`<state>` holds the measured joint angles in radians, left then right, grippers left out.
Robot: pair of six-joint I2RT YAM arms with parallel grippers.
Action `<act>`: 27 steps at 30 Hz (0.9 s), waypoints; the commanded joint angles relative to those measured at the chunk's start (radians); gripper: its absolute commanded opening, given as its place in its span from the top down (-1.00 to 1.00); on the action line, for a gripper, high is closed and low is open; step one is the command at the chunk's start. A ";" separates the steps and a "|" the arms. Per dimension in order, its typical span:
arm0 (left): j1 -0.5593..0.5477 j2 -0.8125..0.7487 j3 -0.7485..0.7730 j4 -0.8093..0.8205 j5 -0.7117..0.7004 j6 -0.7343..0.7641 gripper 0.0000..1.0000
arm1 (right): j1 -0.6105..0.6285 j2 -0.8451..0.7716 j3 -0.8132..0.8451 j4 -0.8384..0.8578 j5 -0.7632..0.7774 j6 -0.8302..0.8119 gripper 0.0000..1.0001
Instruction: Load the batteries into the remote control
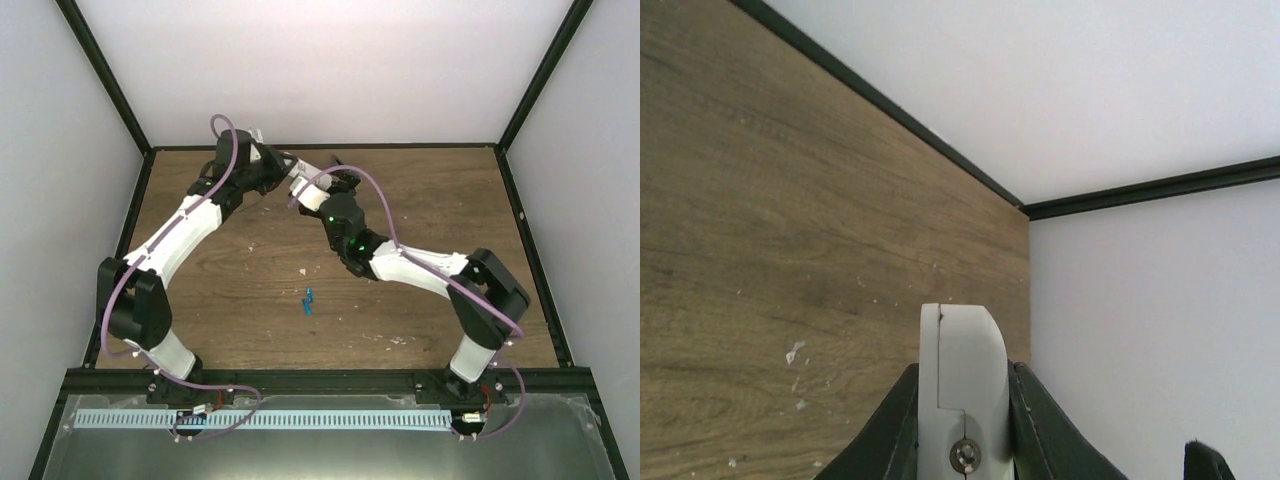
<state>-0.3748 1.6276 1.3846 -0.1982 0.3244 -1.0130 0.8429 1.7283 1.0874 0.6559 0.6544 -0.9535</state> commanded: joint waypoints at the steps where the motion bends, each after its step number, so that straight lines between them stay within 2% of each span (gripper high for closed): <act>1: 0.024 -0.046 -0.019 0.102 0.063 0.053 0.92 | -0.027 -0.142 -0.006 -0.210 -0.221 0.207 -1.00; 6: 0.055 -0.061 -0.057 0.162 0.156 0.129 0.92 | -0.101 -0.257 -0.032 -0.418 -0.497 0.367 -1.00; 12: 0.101 -0.071 -0.088 0.184 0.332 0.253 0.92 | -0.199 -0.373 -0.088 -0.549 -0.804 0.423 -1.00; 15: 0.116 -0.074 -0.098 0.192 0.424 0.313 0.92 | -0.253 -0.392 -0.084 -0.617 -0.909 0.449 -1.00; 22: 0.120 -0.074 -0.112 0.185 0.563 0.396 0.94 | -0.283 -0.378 -0.052 -0.700 -0.985 0.432 -1.00; 27: 0.120 -0.073 -0.111 0.183 0.591 0.404 1.00 | -0.282 -0.365 -0.054 -0.666 -0.945 0.434 -1.00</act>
<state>-0.2558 1.5845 1.2774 -0.0452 0.8486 -0.6479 0.5610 1.3560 1.0023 -0.0116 -0.2810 -0.5331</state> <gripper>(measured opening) 0.173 0.996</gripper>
